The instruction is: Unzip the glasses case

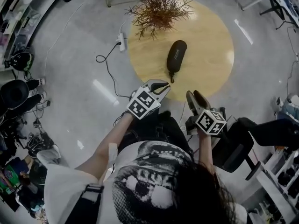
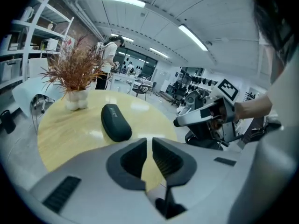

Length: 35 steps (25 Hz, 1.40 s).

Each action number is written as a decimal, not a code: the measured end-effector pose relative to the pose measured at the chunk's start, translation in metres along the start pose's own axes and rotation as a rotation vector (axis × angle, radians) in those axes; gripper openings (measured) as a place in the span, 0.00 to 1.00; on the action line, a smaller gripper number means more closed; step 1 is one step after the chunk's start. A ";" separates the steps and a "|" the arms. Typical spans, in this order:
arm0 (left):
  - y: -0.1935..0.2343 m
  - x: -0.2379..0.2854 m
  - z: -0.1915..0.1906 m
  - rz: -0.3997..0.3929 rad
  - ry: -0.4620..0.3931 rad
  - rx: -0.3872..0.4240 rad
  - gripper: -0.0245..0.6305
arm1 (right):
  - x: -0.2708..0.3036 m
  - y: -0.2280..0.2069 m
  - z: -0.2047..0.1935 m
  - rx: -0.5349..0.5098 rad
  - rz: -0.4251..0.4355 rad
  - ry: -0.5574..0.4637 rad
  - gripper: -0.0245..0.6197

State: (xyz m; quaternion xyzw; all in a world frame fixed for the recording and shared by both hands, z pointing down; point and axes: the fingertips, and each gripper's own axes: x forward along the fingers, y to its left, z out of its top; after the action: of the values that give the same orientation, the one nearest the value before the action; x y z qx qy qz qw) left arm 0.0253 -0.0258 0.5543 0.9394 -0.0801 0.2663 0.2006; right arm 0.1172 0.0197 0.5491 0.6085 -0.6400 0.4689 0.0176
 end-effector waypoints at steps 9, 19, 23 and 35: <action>-0.094 0.024 0.018 -0.028 -0.038 0.071 0.08 | -0.070 -0.018 -0.004 -0.131 0.035 -0.074 0.33; -0.171 0.013 0.018 -0.013 -0.078 0.133 0.08 | -0.150 -0.007 -0.022 -0.280 0.098 -0.209 0.23; -0.201 0.011 0.016 -0.022 -0.092 0.150 0.08 | -0.176 -0.007 -0.032 -0.301 0.098 -0.247 0.19; -0.252 0.003 0.017 -0.088 -0.079 0.218 0.08 | -0.215 -0.012 -0.050 -0.309 0.075 -0.310 0.03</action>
State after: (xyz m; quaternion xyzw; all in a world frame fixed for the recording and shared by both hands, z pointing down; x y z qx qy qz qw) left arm 0.1009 0.1952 0.4582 0.9679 -0.0172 0.2274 0.1055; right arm 0.1553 0.2163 0.4566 0.6391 -0.7215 0.2662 -0.0054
